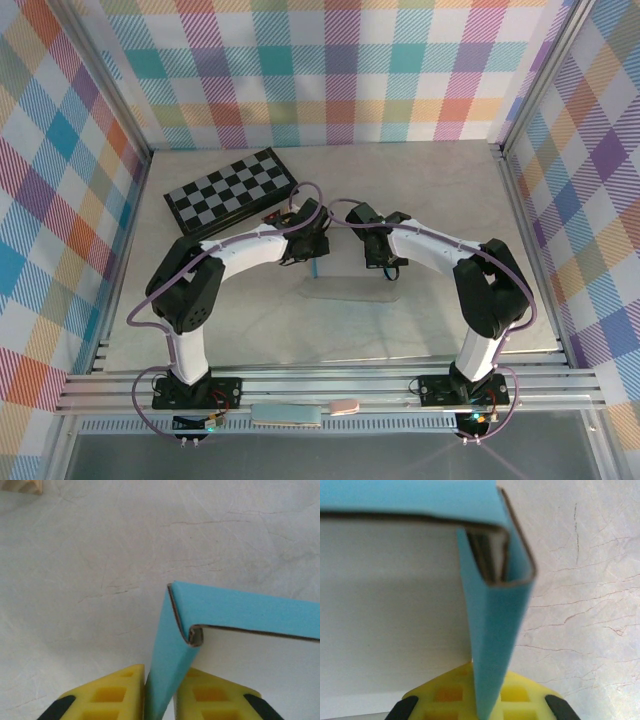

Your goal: Fold the paper box

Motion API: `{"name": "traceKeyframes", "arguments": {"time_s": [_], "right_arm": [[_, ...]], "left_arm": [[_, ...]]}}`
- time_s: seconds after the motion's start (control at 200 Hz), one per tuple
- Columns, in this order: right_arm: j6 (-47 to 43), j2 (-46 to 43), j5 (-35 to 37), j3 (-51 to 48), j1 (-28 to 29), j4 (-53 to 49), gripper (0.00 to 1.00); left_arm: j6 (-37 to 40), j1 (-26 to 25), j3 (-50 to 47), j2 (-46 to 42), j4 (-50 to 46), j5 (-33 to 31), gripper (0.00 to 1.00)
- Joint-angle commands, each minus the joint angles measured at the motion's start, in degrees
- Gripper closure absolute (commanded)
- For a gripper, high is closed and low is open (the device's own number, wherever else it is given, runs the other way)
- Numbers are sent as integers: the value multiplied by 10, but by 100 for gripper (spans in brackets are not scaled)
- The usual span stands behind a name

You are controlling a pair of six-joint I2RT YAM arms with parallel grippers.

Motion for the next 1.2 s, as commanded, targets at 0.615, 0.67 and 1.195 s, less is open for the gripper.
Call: {"name": "traceKeyframes", "arguments": {"time_s": [0.615,0.67,1.195], "right_arm": [[1,6,-5,15,-9,-12,100],[1,7,-6,15,-10,-12,100],[6,5,-16,11,-12,-10,100]], "left_arm": [[17,-19,45,-11,-81,-38,69],[13,-15,42,-15,-80,-11,68],[16,-9,23,24,-77,-6,84]]}}
